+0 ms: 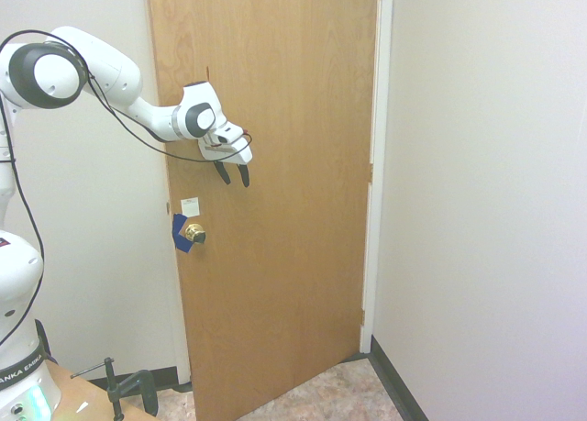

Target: Shut the door

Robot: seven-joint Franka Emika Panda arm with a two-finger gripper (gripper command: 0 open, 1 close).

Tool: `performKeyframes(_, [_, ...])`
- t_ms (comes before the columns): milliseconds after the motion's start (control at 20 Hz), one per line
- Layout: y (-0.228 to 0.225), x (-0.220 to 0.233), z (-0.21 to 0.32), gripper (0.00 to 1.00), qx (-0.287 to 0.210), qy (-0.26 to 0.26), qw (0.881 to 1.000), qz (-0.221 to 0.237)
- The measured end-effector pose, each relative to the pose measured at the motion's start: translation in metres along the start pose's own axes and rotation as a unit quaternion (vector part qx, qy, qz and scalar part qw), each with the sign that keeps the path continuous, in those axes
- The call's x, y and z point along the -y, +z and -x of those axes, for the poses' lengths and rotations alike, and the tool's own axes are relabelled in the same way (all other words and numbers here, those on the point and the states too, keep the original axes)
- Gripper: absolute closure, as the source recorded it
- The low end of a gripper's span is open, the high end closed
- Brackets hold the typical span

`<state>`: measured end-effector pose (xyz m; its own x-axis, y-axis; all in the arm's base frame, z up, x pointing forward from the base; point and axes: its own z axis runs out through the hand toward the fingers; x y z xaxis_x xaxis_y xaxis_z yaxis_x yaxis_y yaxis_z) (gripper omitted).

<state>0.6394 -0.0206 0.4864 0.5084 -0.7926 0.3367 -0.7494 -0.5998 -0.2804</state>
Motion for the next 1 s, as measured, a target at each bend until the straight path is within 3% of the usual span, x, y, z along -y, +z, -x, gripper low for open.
performKeyframes(250, [0.009, 0.122, 0.096, 0.00, 0.019, -0.117, 0.993, -0.017])
performKeyframes(500, [0.042, 0.179, 0.141, 0.00, 0.029, -0.154, 0.988, -0.010])
performKeyframes(750, [0.001, 0.188, 0.094, 0.00, 0.012, -0.157, 0.987, -0.003])
performKeyframes(1000, [-0.059, 0.105, 0.011, 0.00, 0.016, -0.103, 0.993, 0.054])
